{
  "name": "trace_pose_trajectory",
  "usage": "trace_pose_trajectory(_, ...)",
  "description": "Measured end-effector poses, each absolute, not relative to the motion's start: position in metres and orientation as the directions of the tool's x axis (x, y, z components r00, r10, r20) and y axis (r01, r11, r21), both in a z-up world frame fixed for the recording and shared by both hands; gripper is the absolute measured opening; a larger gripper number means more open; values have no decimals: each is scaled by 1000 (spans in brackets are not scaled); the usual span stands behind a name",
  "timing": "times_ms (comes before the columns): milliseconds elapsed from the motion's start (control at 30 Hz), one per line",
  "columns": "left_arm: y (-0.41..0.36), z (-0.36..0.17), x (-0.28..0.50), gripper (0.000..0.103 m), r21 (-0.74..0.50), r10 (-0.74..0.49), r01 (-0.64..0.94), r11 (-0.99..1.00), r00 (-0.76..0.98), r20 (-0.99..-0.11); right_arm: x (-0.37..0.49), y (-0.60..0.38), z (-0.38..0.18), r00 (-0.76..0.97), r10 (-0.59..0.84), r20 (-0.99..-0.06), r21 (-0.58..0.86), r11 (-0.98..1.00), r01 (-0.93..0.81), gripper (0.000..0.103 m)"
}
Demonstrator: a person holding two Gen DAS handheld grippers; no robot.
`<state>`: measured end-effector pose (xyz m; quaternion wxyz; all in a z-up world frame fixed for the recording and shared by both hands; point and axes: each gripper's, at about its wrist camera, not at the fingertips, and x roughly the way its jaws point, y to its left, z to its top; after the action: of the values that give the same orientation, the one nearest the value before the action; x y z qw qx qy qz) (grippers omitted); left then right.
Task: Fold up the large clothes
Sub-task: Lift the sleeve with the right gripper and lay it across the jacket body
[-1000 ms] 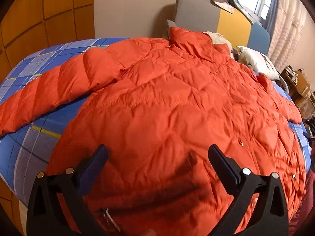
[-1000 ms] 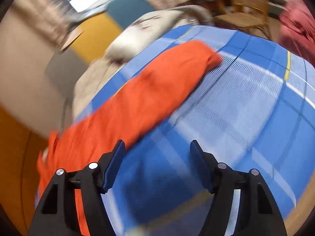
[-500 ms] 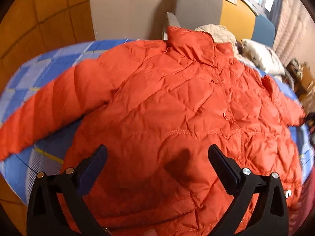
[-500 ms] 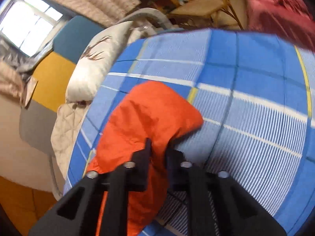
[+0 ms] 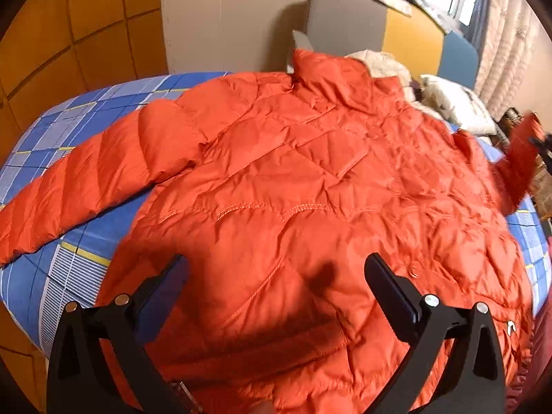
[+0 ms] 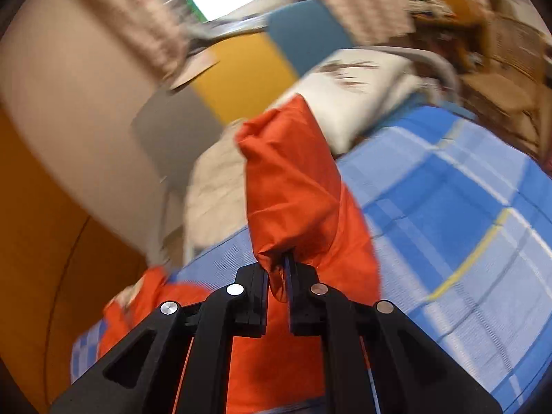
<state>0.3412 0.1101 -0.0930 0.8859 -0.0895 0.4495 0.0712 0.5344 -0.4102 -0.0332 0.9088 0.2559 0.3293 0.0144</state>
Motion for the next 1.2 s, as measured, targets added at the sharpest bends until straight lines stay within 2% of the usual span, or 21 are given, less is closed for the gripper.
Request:
trace_pose_trajectory(100,116,-88,333,101,-100,44,-202,974,604,-796,532,-346,-27,761,265,-593,456,889,46,8)
trace_pose_trajectory(300,132,-84,322,101,-191,-42,-170,967,631,-775,514,-225,-32,684,393,-614,449,887,-106,8)
trace_pose_trajectory(433,142,-82,319,101,-247,-102,-144,958,632,-768,506,-155,-43,628,421,-655,411,895,-171,8)
trace_pose_trajectory(567,151,-77,322,101,-224,-67,-163,961,647,-760,502,-110,-61,581,429,-692,388,899,-202,8)
trace_pose_trajectory(733,162,-67,341,95,-275,-110,-149,950,663,-741,506,-76,-90,529,430,-732,361,903,-234,8)
trace_pose_trajectory(933,163,-61,381,94,-315,-168,-110,943,660,-732,510,-66,-114,493,450,-745,363,893,-267,10)
trace_pose_trajectory(967,162,-61,389,93,-325,-181,-103,940,657,-731,511,-69,-116,487,459,-743,374,888,-267,12)
trace_pose_trajectory(1000,161,-62,398,93,-335,-191,-101,937,654,-732,512,-70,-118,477,476,-739,391,880,-270,27)
trace_pose_trajectory(1033,160,-63,405,93,-340,-195,-104,935,650,-734,512,-70,-119,473,487,-734,402,873,-274,57)
trace_pose_trajectory(1067,159,-64,413,92,-350,-206,-102,931,645,-736,510,-72,-119,485,484,-728,399,875,-275,70)
trace_pose_trajectory(1100,157,-66,422,92,-361,-219,-97,927,642,-735,508,-73,-117,504,481,-718,390,877,-282,74)
trace_pose_trajectory(1200,154,-73,443,89,-378,-236,-103,920,625,-744,503,-83,-115,490,523,-697,432,852,-295,74)
